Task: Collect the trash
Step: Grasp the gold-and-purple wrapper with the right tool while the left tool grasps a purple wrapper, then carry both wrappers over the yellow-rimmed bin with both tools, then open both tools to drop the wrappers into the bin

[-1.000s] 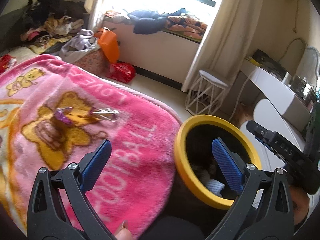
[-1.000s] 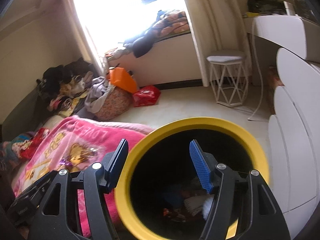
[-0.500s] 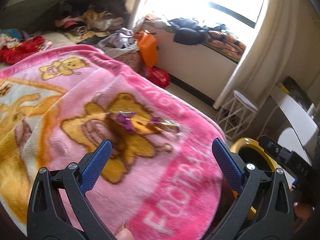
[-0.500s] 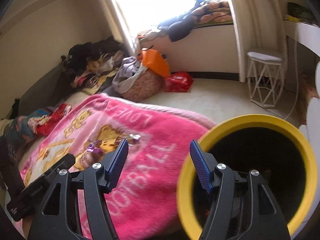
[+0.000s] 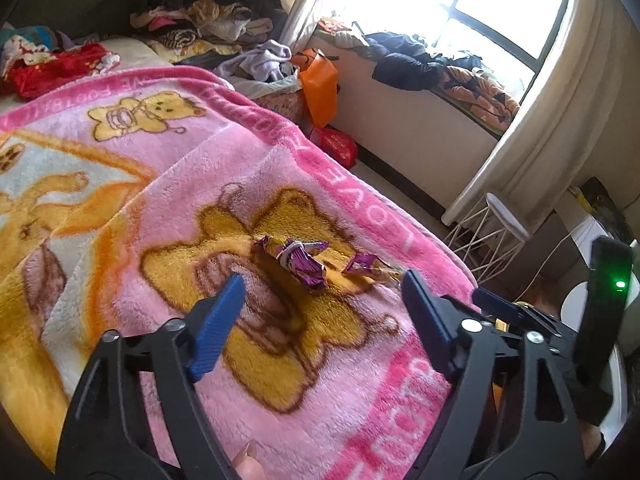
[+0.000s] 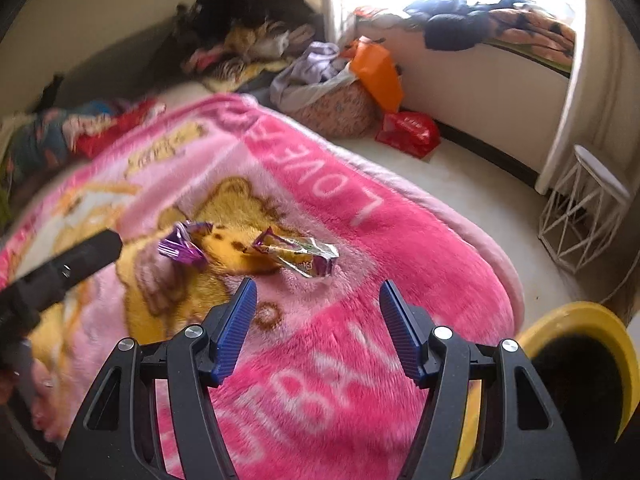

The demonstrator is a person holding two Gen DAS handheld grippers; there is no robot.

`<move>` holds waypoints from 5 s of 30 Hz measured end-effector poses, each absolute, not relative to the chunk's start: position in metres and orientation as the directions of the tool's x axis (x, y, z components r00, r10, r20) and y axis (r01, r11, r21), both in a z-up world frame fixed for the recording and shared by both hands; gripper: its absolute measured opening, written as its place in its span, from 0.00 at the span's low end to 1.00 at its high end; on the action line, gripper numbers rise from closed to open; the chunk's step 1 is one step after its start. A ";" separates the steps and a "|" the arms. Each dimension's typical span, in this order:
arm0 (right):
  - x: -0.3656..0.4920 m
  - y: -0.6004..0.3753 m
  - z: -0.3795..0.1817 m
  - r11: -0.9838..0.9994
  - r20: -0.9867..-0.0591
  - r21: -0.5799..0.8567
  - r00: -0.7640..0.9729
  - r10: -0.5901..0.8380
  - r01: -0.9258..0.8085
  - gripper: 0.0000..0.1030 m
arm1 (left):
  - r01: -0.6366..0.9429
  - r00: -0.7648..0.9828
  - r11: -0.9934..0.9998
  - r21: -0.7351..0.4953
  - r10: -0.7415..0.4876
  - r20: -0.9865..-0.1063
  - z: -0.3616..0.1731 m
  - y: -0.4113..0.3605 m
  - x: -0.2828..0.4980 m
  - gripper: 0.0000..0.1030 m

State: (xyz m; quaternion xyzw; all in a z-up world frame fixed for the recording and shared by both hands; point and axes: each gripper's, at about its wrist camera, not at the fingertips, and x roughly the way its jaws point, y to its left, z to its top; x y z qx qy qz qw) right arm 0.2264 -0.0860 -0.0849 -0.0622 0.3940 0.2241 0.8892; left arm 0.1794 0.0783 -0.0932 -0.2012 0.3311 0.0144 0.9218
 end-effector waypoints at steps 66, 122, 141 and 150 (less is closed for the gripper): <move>0.139 -0.234 -0.062 0.959 -0.636 0.245 0.722 0.271 -0.145 0.15 | 0.124 0.777 0.914 -0.385 -0.331 -0.535 -0.060 -0.020 0.159 0.04; 0.108 -0.356 -0.070 0.939 -0.650 0.313 0.752 0.106 0.138 0.16 | 0.382 0.678 0.884 -0.270 -0.466 -0.568 -0.060 -0.143 0.136 0.04; 0.109 -0.377 -0.089 0.925 -0.690 0.337 0.714 0.118 0.173 0.19 | 0.441 0.578 0.861 -0.253 -0.488 -0.654 -0.101 -0.185 0.153 0.04; 0.111 -0.377 -0.091 0.921 -0.699 0.341 0.706 0.114 0.189 0.31 | 0.454 0.550 0.852 -0.261 -0.498 -0.671 -0.107 -0.193 0.160 0.05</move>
